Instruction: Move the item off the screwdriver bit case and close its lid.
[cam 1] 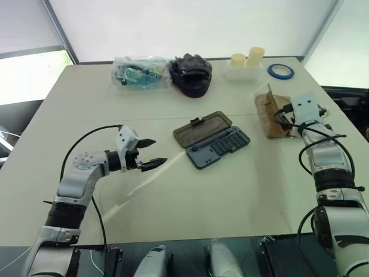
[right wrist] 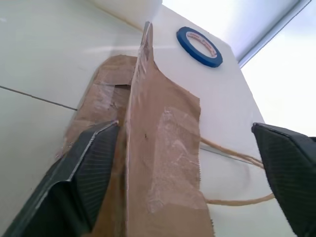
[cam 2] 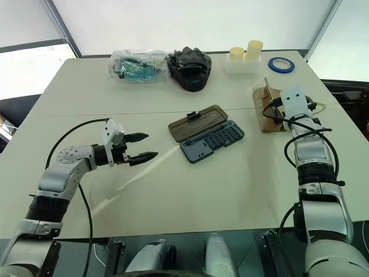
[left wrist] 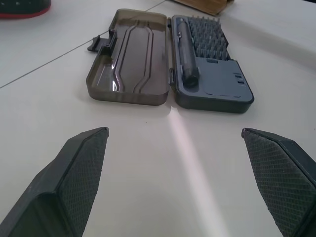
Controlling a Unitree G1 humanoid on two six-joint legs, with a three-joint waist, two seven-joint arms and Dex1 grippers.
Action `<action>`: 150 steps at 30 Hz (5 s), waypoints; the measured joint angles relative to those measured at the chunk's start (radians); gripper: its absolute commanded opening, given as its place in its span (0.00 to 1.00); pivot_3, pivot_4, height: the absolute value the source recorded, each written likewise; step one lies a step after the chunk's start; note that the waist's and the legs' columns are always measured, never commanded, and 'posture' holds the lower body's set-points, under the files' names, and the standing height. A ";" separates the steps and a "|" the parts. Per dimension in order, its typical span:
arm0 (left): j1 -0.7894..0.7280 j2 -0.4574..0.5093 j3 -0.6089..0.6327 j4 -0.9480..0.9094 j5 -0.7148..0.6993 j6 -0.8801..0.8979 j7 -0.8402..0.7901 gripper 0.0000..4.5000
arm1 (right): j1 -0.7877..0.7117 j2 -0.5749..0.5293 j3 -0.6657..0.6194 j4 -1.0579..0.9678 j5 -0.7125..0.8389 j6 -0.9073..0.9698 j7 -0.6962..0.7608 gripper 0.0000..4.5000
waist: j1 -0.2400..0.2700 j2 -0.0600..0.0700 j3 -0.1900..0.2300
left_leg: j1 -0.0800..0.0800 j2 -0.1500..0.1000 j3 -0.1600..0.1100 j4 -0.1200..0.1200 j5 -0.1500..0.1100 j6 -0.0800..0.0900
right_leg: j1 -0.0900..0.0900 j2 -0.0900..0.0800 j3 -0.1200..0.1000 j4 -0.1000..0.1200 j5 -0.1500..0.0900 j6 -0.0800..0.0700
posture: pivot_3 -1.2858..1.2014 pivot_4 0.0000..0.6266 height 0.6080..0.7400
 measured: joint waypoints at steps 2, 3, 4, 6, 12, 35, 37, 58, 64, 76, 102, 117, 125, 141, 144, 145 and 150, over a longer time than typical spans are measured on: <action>-0.003 0.004 0.019 0.008 -0.008 0.001 0.004 1.00 | 0.084 -0.012 -0.052 -0.235 0.044 0.083 0.035 0.99 | 0.003 0.000 0.000 | 0.000 0.000 0.000 0.000 0.000 0.000 | 0.000 0.000 0.000 0.000 0.000 0.000 | 0.52 0.24 1.00; -0.007 0.004 0.030 0.018 -0.009 0.001 0.009 1.00 | 0.103 -0.011 -0.070 -0.326 0.077 0.126 0.053 0.99 | 0.004 0.000 0.000 | 0.000 0.000 0.000 0.000 0.000 0.000 | 0.000 0.000 0.000 0.000 0.000 0.000 | 0.52 0.24 1.00; -0.028 0.002 0.036 0.049 -0.007 -0.004 0.018 1.00 | 0.126 -0.003 -0.110 -0.455 0.144 0.208 0.078 0.99 | 0.007 0.000 0.000 | -0.001 0.000 0.000 0.000 0.000 0.000 | 0.000 0.000 0.000 0.001 0.000 0.000 | 0.52 0.24 1.00; -0.082 -0.001 0.039 0.121 0.016 -0.042 0.034 1.00 | 0.159 0.017 -0.167 -0.664 0.292 0.358 0.132 0.99 | 0.015 0.000 0.000 | 0.000 0.001 -0.001 0.000 0.000 0.000 | 0.001 0.001 0.000 0.000 0.000 0.000 | 0.52 0.24 1.00; -0.309 -0.036 0.005 0.442 0.128 -0.234 0.016 1.00 | 0.373 0.021 -0.104 -1.078 0.623 0.693 0.299 0.99 | 0.054 -0.001 0.000 | 0.000 -0.002 -0.004 0.003 0.000 0.000 | 0.005 -0.001 -0.001 0.000 0.000 0.000 | 0.52 0.24 1.00; -0.817 -0.394 -0.103 1.267 0.502 -0.395 0.310 1.00 | 0.603 0.090 -0.008 -1.334 0.618 0.843 0.144 0.99 | 0.049 -0.010 0.004 | -0.001 -0.004 -0.002 0.003 0.000 0.001 | -0.002 -0.002 -0.001 0.011 0.000 0.001 | 0.52 0.24 1.00; -0.819 -0.407 -0.092 1.266 0.513 -0.365 0.342 1.00 | 0.608 0.108 -0.021 -1.356 0.619 0.853 0.119 0.99 | 0.049 -0.011 0.004 | -0.001 -0.004 -0.002 0.003 0.000 0.001 | -0.002 -0.002 -0.001 0.011 0.000 0.001 | 0.52 0.24 1.00; -0.823 -0.413 -0.108 1.223 0.618 -0.264 0.258 0.01 | 0.625 0.166 -0.085 -1.400 0.627 0.870 0.028 1.00 | 0.045 -0.012 0.001 | 0.001 -0.003 -0.002 0.002 0.000 0.001 | -0.001 -0.001 -0.001 0.012 0.000 0.001 | 0.52 0.24 1.00; -0.825 -0.381 -0.163 1.215 0.675 -0.335 0.156 0.01 | 0.614 0.161 -0.084 -1.390 0.623 0.867 0.035 1.00 | 0.042 -0.012 0.001 | 0.001 -0.003 -0.002 0.002 0.000 0.001 | -0.002 0.000 -0.001 0.012 0.000 0.001 | 0.52 0.24 1.00; -0.849 -0.300 -0.349 1.207 0.820 -0.703 -0.093 0.01 | 0.625 0.124 -0.108 -1.377 0.633 0.867 0.085 1.00 | 0.042 -0.012 0.000 | 0.002 -0.003 -0.002 0.001 0.000 0.001 | -0.002 0.000 0.000 0.012 0.000 0.001 | 0.52 0.24 1.00; -0.817 -0.258 -0.328 1.199 0.766 -0.799 -0.247 0.01 | 0.604 0.066 -0.117 -1.304 0.643 0.832 0.177 1.00 | 0.041 -0.012 0.000 | 0.002 -0.003 -0.002 0.001 0.000 0.001 | -0.002 0.001 -0.001 0.012 0.000 0.001 | 0.52 0.24 1.00; -0.840 -0.307 -0.044 1.251 0.496 -0.396 -0.349 0.94 | 0.592 0.061 -0.084 -1.262 0.617 0.801 0.204 1.00 | 0.045 -0.016 0.002 | -0.002 -0.003 -0.003 0.006 0.000 0.001 | -0.003 0.001 -0.003 0.013 0.000 0.001 | 0.52 0.24 1.00; -0.699 -0.114 -0.007 0.732 0.141 0.035 -0.586 0.78 | 0.581 0.057 -0.086 -1.229 0.640 0.787 0.236 1.00 | 0.015 -0.008 -0.003 | 0.003 -0.002 -0.005 0.000 0.000 0.001 | -0.001 0.000 0.002 0.013 0.000 0.001 | 0.52 0.24 1.00; 0.090 0.014 -0.103 -0.313 0.003 0.302 -0.246 0.01 | 0.212 -0.016 0.117 -0.783 0.433 0.614 0.373 1.00 | 0.044 -0.007 -0.001 | 0.002 -0.003 -0.005 0.002 0.000 0.000 | -0.001 0.000 0.003 0.009 0.000 0.000 | 0.52 0.24 1.00; 0.103 0.030 -0.178 -0.275 0.114 0.160 -0.197 0.01 | 0.180 -0.017 0.155 -0.732 0.409 0.604 0.413 1.00 | 0.056 -0.007 -0.001 | 0.001 -0.004 -0.005 0.003 0.000 0.000 | 0.000 -0.001 0.003 0.009 0.000 0.000 | 0.52 0.24 1.00; 0.096 0.021 -0.199 -0.238 0.144 0.115 -0.175 0.01 | 0.168 -0.017 0.162 -0.723 0.406 0.604 0.427 1.00 | 0.056 -0.007 -0.001 | 0.001 -0.004 -0.005 0.003 0.000 0.000 | 0.000 -0.001 0.003 0.009 0.000 0.000 | 0.52 0.24 1.00; 0.062 0.038 -0.274 -0.187 0.236 -0.087 -0.153 0.01 | 0.138 -0.033 0.208 -0.667 0.379 0.626 0.484 1.00 | 0.049 -0.006 -0.002 | 0.002 -0.003 -0.006 0.002 0.000 0.000 | 0.000 -0.001 0.003 0.009 0.000 0.000 | 0.52 0.24 1.00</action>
